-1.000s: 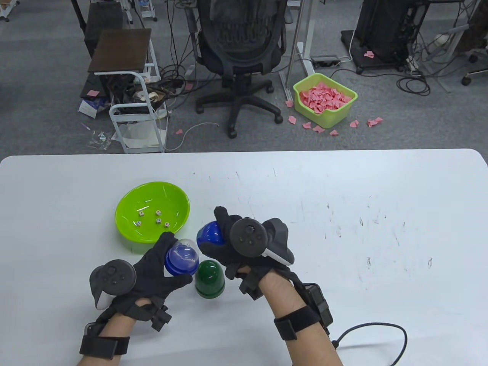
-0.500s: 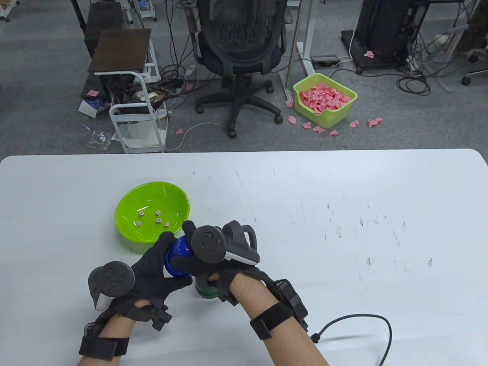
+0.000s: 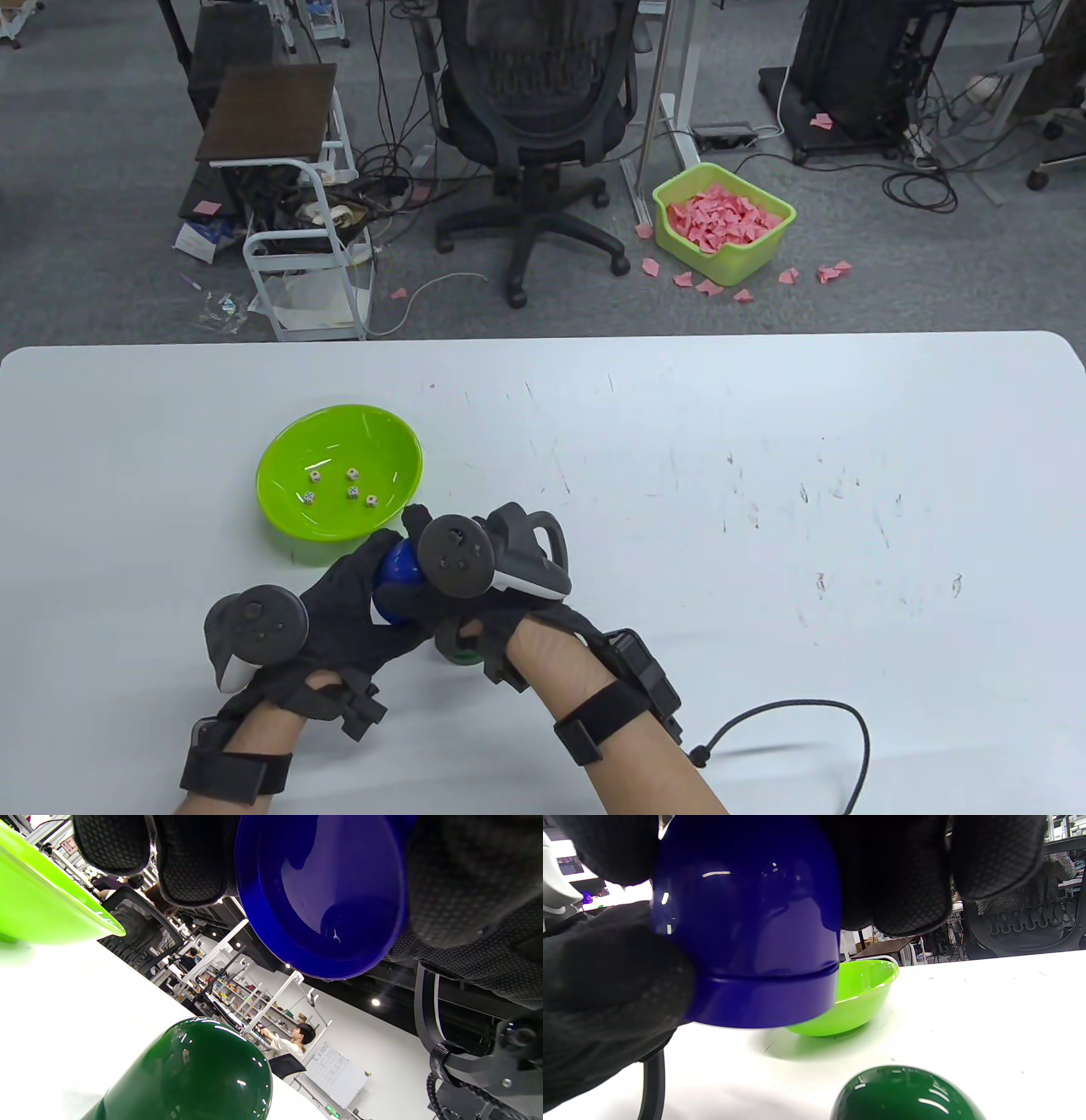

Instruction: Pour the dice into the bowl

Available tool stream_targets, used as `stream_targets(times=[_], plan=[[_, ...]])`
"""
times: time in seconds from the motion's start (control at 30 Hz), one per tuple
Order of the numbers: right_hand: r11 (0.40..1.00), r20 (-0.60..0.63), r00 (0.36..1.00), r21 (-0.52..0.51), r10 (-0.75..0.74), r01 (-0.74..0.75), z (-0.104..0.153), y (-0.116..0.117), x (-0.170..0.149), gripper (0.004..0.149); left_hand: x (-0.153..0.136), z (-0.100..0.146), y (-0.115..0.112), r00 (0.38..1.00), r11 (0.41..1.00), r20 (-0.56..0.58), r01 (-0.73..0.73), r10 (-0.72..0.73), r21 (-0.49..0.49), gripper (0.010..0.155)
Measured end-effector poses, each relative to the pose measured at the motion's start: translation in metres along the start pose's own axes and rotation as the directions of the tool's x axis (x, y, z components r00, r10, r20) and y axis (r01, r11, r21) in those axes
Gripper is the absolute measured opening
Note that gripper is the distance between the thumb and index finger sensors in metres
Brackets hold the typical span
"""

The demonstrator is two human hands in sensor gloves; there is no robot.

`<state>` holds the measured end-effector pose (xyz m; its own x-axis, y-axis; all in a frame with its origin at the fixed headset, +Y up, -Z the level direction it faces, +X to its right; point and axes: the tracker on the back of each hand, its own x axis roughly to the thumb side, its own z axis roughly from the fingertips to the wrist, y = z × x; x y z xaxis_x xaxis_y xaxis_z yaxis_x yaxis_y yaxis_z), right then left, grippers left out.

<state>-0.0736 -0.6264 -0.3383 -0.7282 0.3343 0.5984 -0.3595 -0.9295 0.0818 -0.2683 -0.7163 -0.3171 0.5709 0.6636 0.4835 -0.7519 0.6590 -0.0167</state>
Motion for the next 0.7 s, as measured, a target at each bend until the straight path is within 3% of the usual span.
stream_targets(times=[0.23,0.7], plan=[[0.995,0.032,0.998,-0.081,-0.052,0.054,0.013,-0.007,-0.013,0.091,-0.007,0.000,0.006,1.000,1.000,-0.028,-0.013,0.014,0.022,0.103],[0.973,-0.027,0.999,-0.228,-0.047,0.040,0.080,-0.002,-0.100,0.089,-0.024,0.005,0.029,0.985,0.983,-0.104,-0.124,0.138,0.134,0.104]])
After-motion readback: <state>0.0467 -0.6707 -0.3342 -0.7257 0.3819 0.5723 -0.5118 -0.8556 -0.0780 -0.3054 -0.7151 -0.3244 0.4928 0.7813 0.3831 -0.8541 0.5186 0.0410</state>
